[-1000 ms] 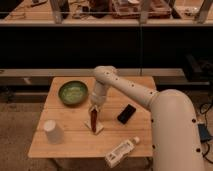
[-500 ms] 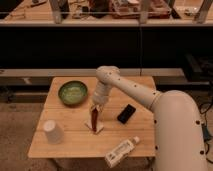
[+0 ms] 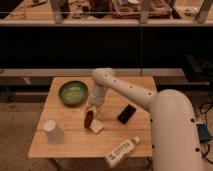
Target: Place the pepper on the white sponge
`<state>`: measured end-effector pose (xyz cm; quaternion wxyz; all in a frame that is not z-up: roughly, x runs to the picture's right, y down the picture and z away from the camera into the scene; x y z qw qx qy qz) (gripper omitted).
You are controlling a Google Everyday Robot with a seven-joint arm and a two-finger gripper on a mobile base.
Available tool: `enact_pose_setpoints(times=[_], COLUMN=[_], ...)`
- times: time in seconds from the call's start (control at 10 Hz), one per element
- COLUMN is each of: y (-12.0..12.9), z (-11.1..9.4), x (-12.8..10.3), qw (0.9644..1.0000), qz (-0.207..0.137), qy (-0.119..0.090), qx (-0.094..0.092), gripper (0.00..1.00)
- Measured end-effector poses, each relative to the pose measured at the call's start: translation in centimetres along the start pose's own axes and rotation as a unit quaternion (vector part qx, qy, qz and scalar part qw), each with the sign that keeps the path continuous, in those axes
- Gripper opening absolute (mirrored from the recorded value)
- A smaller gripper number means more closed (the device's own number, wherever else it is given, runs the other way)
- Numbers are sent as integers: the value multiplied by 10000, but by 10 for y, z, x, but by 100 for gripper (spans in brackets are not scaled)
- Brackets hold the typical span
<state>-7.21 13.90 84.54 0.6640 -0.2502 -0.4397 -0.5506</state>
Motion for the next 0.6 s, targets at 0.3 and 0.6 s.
enact_pose_setpoints(times=[0.3, 0.6], y=[-7, -3], z=[-10, -5], x=[-2, -1], qw=[10000, 10000], qz=[-24, -35], qy=[-21, -52], qx=[-22, 13], gripper=[46, 46])
